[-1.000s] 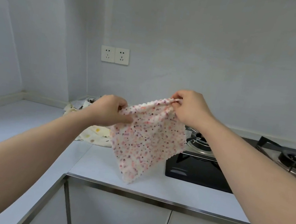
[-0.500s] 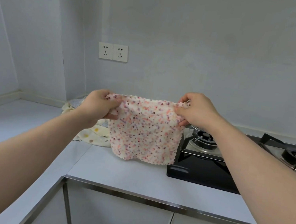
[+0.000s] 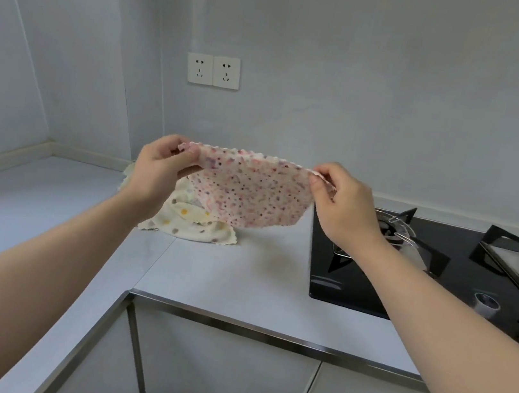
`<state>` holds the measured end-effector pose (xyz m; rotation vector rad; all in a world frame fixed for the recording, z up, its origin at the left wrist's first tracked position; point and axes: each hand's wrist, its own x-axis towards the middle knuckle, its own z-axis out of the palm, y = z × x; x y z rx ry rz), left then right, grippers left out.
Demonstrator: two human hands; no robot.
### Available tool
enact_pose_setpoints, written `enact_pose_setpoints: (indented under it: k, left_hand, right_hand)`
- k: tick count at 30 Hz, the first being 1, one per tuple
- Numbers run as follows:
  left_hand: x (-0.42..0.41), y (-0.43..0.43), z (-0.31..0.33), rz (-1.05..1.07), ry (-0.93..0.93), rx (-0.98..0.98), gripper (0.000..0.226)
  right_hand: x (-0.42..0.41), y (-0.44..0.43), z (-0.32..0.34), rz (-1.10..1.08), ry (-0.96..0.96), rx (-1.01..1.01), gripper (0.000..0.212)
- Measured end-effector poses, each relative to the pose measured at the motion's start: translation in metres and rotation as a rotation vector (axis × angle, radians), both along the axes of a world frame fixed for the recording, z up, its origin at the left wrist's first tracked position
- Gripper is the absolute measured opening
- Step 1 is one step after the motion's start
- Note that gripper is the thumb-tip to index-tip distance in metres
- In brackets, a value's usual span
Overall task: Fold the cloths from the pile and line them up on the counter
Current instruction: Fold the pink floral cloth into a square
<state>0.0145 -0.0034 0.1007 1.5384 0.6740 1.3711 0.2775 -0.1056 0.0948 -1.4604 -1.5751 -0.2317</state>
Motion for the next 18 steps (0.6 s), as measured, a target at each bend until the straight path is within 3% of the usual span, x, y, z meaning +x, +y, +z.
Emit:
enact_pose_setpoints:
  k: [2,4,9,11,18]
  left_hand:
    - [-0.015,-0.013,-0.015,-0.065,0.04,-0.017,0.033]
    - [-0.028,-0.025,-0.04,-0.08,0.2,-0.022,0.023]
    - [-0.049,-0.047,-0.103,0.004,0.631,-0.041,0.019]
    - [-0.052,-0.048,-0.117,0.056,0.665,-0.045,0.02]
    - [-0.05,-0.044,-0.126,0.17,0.651,-0.027,0.017]
  right_hand:
    - [-0.001,-0.01,-0.027,0.021,-0.106,0.006,0.015]
    - [-0.001,-0.022,-0.056,0.066,-0.181,-0.05,0.013]
    - [0.0,-0.047,-0.113,0.09,-0.258,-0.417,0.021]
    - [-0.001,-0.049,-0.123,0.086,-0.254,-0.496,0.025]
    - [-0.002,-0.048,-0.112,0.082,-0.117,-0.465,0.021]
